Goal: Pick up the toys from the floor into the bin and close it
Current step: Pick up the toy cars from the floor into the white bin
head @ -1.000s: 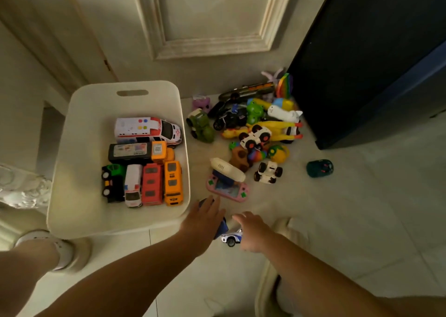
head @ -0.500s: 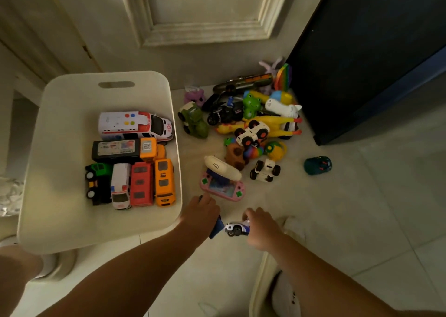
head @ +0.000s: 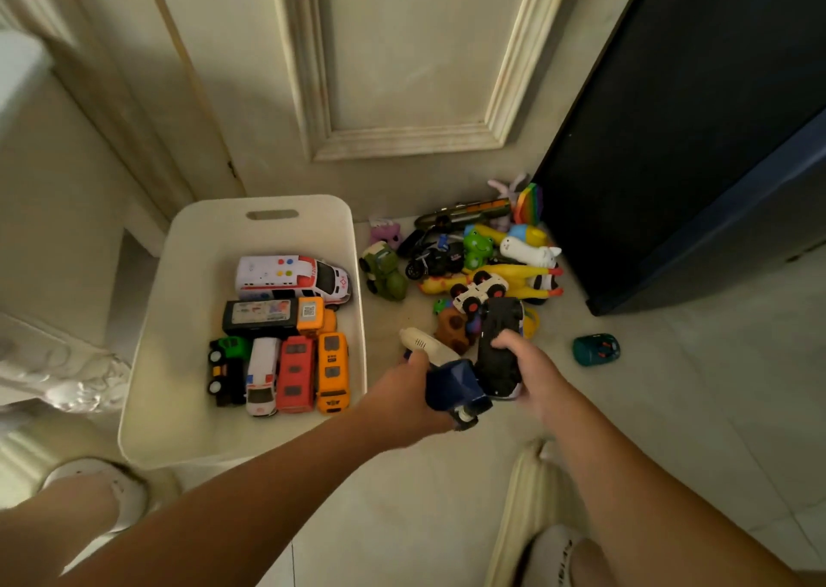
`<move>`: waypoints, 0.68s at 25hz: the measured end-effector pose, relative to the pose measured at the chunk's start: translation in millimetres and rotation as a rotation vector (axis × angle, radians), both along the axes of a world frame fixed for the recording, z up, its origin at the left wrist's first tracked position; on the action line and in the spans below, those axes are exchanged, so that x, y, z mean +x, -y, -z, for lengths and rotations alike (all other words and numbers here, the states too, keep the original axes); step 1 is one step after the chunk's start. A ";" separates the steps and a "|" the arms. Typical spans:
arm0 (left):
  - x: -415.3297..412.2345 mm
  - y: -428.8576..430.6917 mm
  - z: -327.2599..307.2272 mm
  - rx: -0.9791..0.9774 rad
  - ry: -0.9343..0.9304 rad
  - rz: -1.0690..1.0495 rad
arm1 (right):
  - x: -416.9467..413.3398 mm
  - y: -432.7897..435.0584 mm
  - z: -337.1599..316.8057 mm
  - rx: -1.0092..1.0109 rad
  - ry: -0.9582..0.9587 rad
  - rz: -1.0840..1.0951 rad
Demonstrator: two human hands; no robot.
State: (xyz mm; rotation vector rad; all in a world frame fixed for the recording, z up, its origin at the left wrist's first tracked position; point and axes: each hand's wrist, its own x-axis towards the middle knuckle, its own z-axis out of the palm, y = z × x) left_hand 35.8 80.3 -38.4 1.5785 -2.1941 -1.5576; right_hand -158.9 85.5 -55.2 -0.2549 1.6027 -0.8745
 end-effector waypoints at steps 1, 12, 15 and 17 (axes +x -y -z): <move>6.0 0.0 -10.5 0.016 -0.063 -0.054 | -1.5 1.9 -13.8 -0.036 0.074 -0.020; 106.5 48.8 -96.1 0.233 -0.455 -0.201 | 81.9 44.4 -83.3 -0.243 0.422 -0.104; 164.9 75.5 -106.7 0.309 -0.342 -0.155 | 129.3 60.0 -89.7 -0.230 0.343 -0.276; 208.1 84.3 -95.7 0.398 -0.216 -0.154 | 160.9 66.4 -83.6 -0.198 0.211 -0.480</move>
